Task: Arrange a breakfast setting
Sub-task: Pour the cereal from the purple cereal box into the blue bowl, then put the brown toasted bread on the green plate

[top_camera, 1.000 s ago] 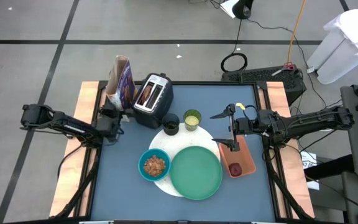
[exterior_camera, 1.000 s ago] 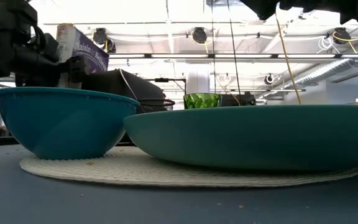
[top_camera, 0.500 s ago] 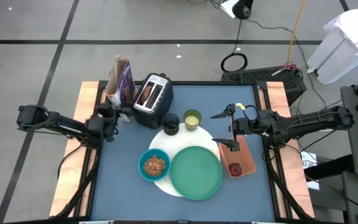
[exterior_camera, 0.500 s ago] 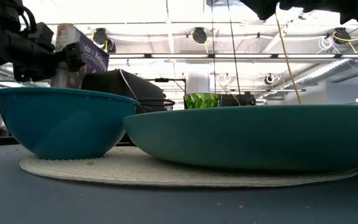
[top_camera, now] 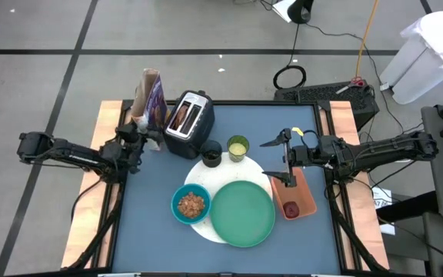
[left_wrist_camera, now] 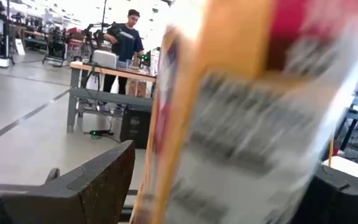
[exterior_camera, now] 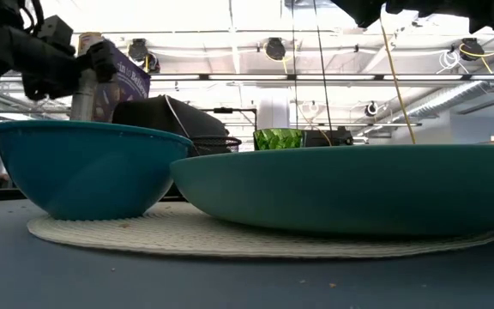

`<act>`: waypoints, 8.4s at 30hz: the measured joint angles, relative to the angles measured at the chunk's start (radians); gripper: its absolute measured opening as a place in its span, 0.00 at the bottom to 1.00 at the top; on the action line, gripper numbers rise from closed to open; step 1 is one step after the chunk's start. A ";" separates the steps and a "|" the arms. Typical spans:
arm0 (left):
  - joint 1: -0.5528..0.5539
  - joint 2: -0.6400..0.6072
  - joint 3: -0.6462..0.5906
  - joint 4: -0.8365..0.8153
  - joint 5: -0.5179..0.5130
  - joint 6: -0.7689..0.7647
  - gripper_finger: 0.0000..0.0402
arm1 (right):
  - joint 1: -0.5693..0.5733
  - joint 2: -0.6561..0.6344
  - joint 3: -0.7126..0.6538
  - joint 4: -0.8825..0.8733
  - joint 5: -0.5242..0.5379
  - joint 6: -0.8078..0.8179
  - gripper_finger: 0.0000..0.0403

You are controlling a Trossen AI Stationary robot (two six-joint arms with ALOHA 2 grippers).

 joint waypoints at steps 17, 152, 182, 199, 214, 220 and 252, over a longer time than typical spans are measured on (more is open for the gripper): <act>-0.001 0.000 0.348 -0.034 -0.014 0.428 0.83 | 0.000 0.000 0.000 0.000 0.000 0.000 0.98; 0.350 0.638 1.320 -2.368 0.804 -0.805 0.36 | 0.000 0.000 0.000 -0.023 -0.004 0.000 0.98; 0.351 0.590 1.320 -2.363 0.798 -0.803 0.14 | 0.000 0.000 0.000 -0.024 -0.004 0.000 0.98; 0.345 0.458 1.320 -2.232 0.797 -0.787 0.14 | 0.000 0.000 0.000 -0.024 -0.004 0.000 0.98; 0.305 0.383 1.320 -2.050 0.851 -0.764 0.14 | 0.000 0.000 0.000 -0.025 -0.004 0.000 0.98; 0.250 0.379 1.320 -1.988 0.979 -0.763 0.14 | 0.000 0.000 0.000 -0.025 -0.004 0.000 0.98; -0.293 0.716 1.320 -1.696 1.037 -1.011 0.14 | 0.000 0.000 0.000 -0.037 -0.004 0.000 0.98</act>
